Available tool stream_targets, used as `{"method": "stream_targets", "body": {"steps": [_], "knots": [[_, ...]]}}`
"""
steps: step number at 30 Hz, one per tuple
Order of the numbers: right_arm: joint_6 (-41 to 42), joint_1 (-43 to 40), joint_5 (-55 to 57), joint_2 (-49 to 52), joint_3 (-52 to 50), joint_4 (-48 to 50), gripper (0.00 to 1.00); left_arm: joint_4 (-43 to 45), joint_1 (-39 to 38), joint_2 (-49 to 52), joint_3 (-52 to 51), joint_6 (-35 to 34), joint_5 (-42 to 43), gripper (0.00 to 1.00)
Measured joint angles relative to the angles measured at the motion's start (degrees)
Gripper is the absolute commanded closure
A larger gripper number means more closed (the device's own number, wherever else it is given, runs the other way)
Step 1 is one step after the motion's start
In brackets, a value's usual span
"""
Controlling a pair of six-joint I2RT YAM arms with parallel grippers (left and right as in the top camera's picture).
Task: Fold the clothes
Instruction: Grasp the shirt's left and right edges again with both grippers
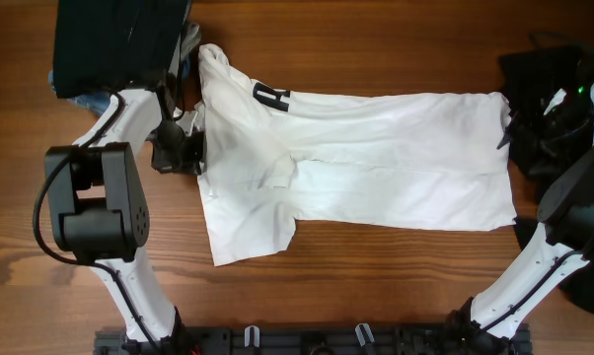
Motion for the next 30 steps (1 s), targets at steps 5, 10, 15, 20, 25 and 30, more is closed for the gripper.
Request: {"method": "stream_targets", "body": {"steps": [5,10,15,20,25,30], "knots": [[-0.7,0.1,-0.1,0.0,-1.4,-0.7,0.21,-8.2,5.1,0.3,-1.4,-2.9,-6.1,0.96],[-1.9,0.1,-0.1,0.0,-6.5,2.7,0.20,-8.0,14.6,0.5,-1.6,-3.3,-1.0,0.76],[-2.8,0.1,0.0,-0.3,-10.4,8.8,0.21,-6.8,14.5,0.8,-1.9,3.0,12.4,0.55],[-1.5,0.1,1.9,-0.3,-10.7,9.9,0.21,-3.7,8.7,1.2,-2.0,6.7,20.5,0.41],[-1.5,0.1,2.1,-0.3,-10.7,9.8,0.22,-0.5,1.9,0.0,-1.6,4.7,19.2,0.41],[-1.6,0.1,2.0,-0.3,-10.7,9.6,0.24,2.1,-2.3,-0.1,-1.4,-1.3,10.5,0.96]]}}
